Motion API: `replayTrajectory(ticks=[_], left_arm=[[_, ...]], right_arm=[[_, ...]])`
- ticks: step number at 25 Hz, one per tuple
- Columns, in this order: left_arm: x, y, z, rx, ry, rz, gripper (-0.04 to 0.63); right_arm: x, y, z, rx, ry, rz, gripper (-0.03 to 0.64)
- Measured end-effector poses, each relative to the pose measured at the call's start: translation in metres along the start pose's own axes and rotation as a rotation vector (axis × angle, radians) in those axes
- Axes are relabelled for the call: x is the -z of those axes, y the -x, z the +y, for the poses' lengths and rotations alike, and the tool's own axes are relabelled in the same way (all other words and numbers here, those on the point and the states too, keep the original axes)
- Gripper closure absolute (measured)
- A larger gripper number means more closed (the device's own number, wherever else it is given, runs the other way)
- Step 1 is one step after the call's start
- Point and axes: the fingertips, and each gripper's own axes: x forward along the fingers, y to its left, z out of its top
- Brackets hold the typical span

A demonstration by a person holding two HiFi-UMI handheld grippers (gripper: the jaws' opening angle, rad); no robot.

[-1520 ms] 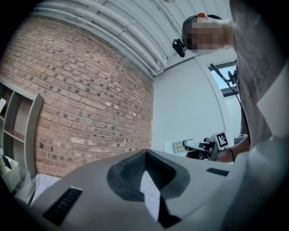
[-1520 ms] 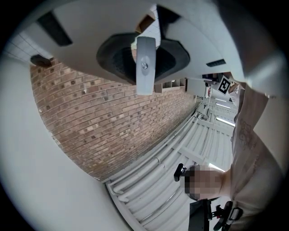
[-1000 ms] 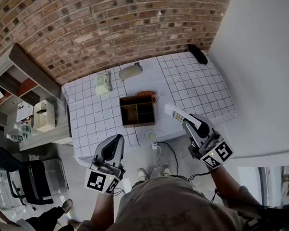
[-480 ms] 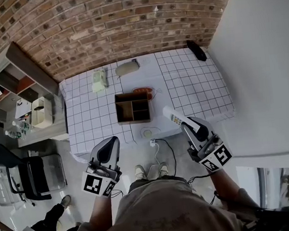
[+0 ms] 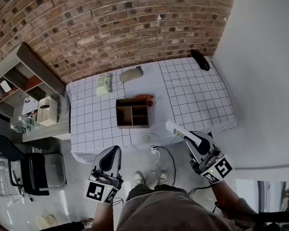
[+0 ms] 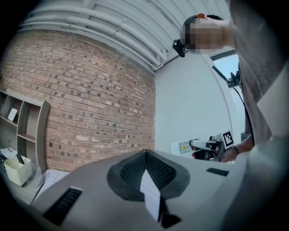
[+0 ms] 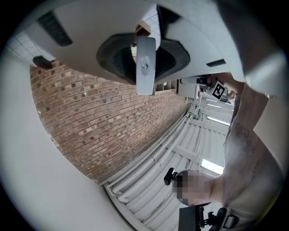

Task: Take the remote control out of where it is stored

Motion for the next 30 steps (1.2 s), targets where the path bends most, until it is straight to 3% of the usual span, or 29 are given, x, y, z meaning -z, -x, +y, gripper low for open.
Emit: replayTrajectory(ticks=[13, 30], left_arm=[[-0.006, -0.001, -0.025, 0.035, -0.028, 0.004, 0.591], [0.004, 0.055, -0.005, 0.05, 0.005, 0.009, 0.591]], right_arm=[[-0.006, 0.036, 0.008, 0.032, 0.0, -0.019, 0.534], [-0.006, 0.039, 0.056, 0.076, 0.034, 0.012, 0.534]])
